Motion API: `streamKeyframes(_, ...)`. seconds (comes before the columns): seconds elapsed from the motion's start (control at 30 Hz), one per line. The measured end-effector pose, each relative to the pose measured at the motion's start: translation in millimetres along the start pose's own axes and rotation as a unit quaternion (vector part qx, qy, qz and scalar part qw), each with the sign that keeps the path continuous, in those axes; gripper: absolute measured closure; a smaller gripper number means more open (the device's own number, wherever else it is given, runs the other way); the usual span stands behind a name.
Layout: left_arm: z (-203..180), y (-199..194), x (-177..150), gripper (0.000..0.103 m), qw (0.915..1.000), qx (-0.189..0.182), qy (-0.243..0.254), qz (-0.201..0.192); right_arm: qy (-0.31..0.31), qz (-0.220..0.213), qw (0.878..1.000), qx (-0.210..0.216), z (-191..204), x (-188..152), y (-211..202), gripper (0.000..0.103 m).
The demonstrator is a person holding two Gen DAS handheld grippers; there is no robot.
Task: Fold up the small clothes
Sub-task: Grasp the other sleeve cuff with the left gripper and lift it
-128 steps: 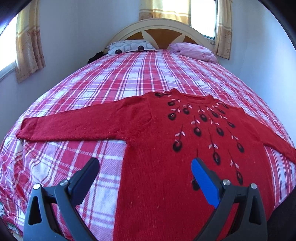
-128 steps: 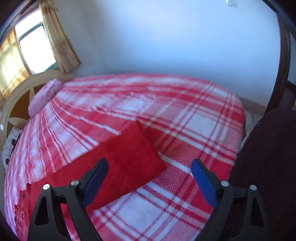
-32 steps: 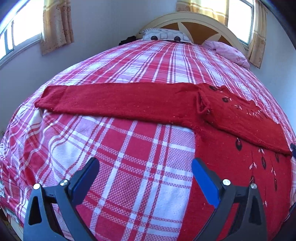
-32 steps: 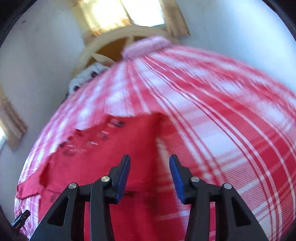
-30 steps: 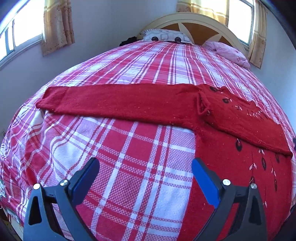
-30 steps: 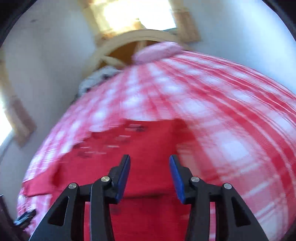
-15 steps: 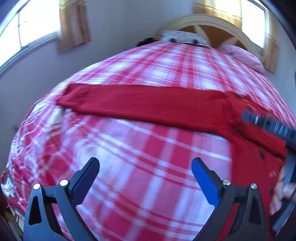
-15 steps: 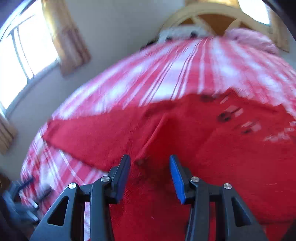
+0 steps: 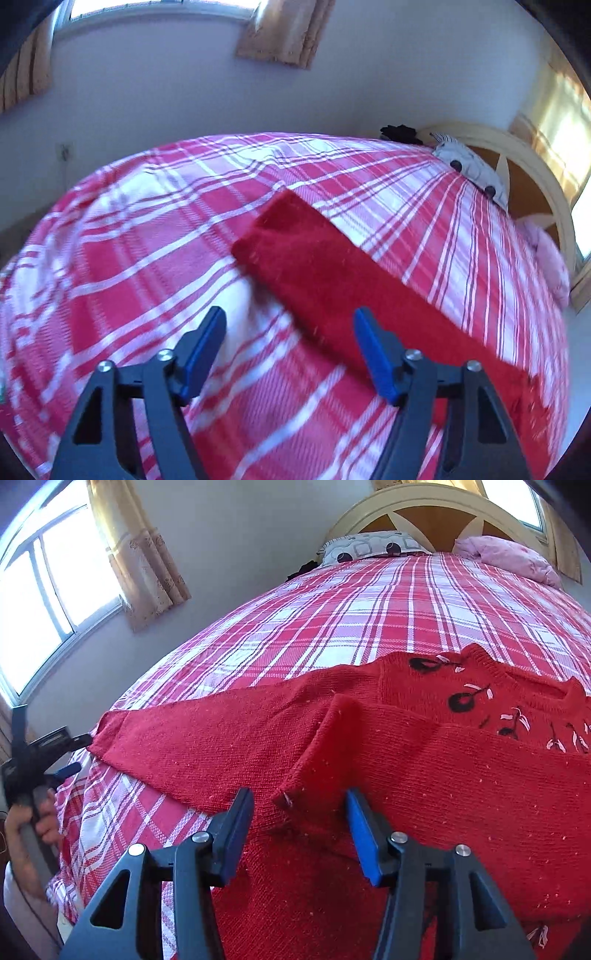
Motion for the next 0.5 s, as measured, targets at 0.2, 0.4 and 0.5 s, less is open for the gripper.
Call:
streamKeyframes(0.2,7,29,11,0.031,0.9979,-0.007,-0.063,0.010,0.011,0.001,1.000,0.014,-4,0,0,0.049)
streamKeyframes(0.4,9,48,16,0.087,0.9969,-0.030,-0.072,0.011,0.016,0.001,1.000,0.020,-6,0,1,0.049)
streamKeyframes(0.5,7,47,15,0.092,0.9986,-0.024,-0.047,0.000,0.019,0.001,1.000,0.023,-7,0,1,0.049)
Point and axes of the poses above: each gripper's, at about its wrist camera, not at the fingertips, and y roughly the way its jaws point, z to its left, x to its top, the point moved 3 cm from there along y, roughly the way its jaws point, and after that the axes turned 14 degrees about -x, right-handed, at the moved point
